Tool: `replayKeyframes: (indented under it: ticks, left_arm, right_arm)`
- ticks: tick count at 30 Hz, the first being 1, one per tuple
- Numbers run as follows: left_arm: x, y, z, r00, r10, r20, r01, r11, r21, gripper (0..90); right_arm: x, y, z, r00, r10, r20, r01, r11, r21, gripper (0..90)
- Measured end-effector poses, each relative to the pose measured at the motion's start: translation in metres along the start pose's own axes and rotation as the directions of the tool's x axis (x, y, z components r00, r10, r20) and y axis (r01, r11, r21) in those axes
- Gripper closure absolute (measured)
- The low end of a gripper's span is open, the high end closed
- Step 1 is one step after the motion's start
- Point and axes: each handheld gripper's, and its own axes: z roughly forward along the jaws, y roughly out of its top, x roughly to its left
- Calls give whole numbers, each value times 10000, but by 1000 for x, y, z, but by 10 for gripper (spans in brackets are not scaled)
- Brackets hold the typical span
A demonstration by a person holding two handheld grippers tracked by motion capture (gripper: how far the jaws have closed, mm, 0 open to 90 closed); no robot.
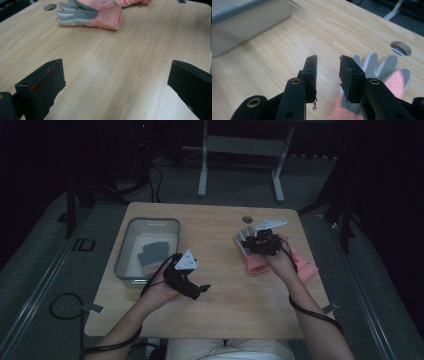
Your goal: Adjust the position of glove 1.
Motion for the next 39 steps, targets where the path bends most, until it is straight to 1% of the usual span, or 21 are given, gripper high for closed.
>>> replayKeyframes:
  ticks: [2, 5, 7, 8, 9, 11, 12, 14, 16, 20, 23, 25, 26, 28, 30, 31, 33, 36, 37, 38, 39]
  left_arm:
    - [-8, -6, 6, 9999, -21, 109, 20, 10000, 54, 7]
    - [-21, -18, 13, 10000, 5, -18, -5, 9999, 151, 8]
    - [-28, -27, 18, 9998, -187, -116, 189, 9998, 104, 8]
    - [-28, -27, 18, 9998, -187, -116, 189, 9998, 104, 8]
    - [-33, -36, 22, 9993, -340, -147, 343, 9992, 225, 8]
    - [-40, -44, 26, 9990, -196, -412, 212, 9990, 392, 8]
    - [-42, -47, 28, 9990, -139, -436, 161, 9986, 499, 8]
    - [-47, -53, 31, 9985, -244, -482, 271, 9981, 561, 8]
    - [-49, -59, 33, 9979, -502, -409, 521, 9975, 485, 8]
    - [-56, -66, 33, 9955, -792, -518, 814, 9958, 412, 8]
    - [-64, -68, 31, 9930, -582, -1027, 600, 9981, 140, 8]
    - [-67, -69, 31, 9930, -525, -1056, 540, 9985, 111, 8]
    - [-67, -69, 31, 9930, -525, -1056, 540, 9985, 111, 8]
    - [-68, -71, 32, 9927, -558, -1067, 581, 9981, 190, 8]
    - [-69, -71, 32, 9932, -619, -983, 640, 9978, 181, 8]
    - [-69, -72, 32, 9929, -699, -966, 717, 9973, 148, 8]
    - [-70, -73, 33, 9931, -628, -986, 652, 9977, 207, 8]
    - [-69, -73, 33, 9930, -708, -941, 727, 9972, 164, 8]
    - [-69, -73, 33, 9930, -708, -941, 727, 9972, 164, 8]
    - [-69, -73, 33, 9930, -708, -941, 727, 9972, 164, 8]
    - [-69, -74, 31, 9924, -528, -1108, 543, 9985, 98, 8]
  right_arm:
    - [-6, -4, 3, 9999, 27, 126, -28, 9999, 118, 670]
    - [-14, -9, 10, 9991, 75, 409, -90, 9992, 377, 673]
    - [-19, -11, 17, 9962, 96, 864, -170, 9963, 843, 682]
    - [-19, -11, 17, 9962, 96, 864, -170, 9963, 843, 682]
    - [-25, -13, 23, 9952, 260, 948, -367, 9930, 1125, 679]
    - [-30, -14, 30, 9934, 366, 1091, -510, 9899, 1323, 674]
    - [-32, -14, 33, 9933, 413, 1077, -555, 9897, 1320, 668]
    - [-34, -13, 39, 9935, 332, 1086, -484, 9889, 1404, 652]
    - [-36, -11, 45, 9931, 100, 1165, -276, 9882, 1507, 628]
    - [-41, -11, 57, 9915, -168, 1288, -83, 9813, 1924, 594]
    - [-44, -16, 66, 9892, -478, 1387, 134, 9708, 2395, 590]
    - [-45, -22, 72, 9898, -532, 1323, 171, 9654, 2604, 587]
    - [-45, -22, 72, 9898, -532, 1323, 171, 9654, 2604, 587]
    - [-46, -30, 78, 9914, -504, 1208, 210, 9721, 2335, 602]
    - [-47, -33, 79, 9942, -251, 1048, 18, 9760, 2176, 670]
    - [-47, -33, 79, 9942, -251, 1048, 18, 9760, 2176, 670]
    - [-45, -37, 80, 9953, -84, 962, -122, 9772, 2118, 771]
    - [-46, -38, 78, 9933, 551, 1020, -739, 9790, 1901, 852]
    - [-46, -38, 78, 9933, 551, 1020, -739, 9790, 1901, 852]
    - [-47, -39, 76, 9904, 883, 1066, -1057, 9796, 1707, 867]
    - [-45, -38, 70, 9846, 1290, 1177, -1451, 9794, 1406, 883]
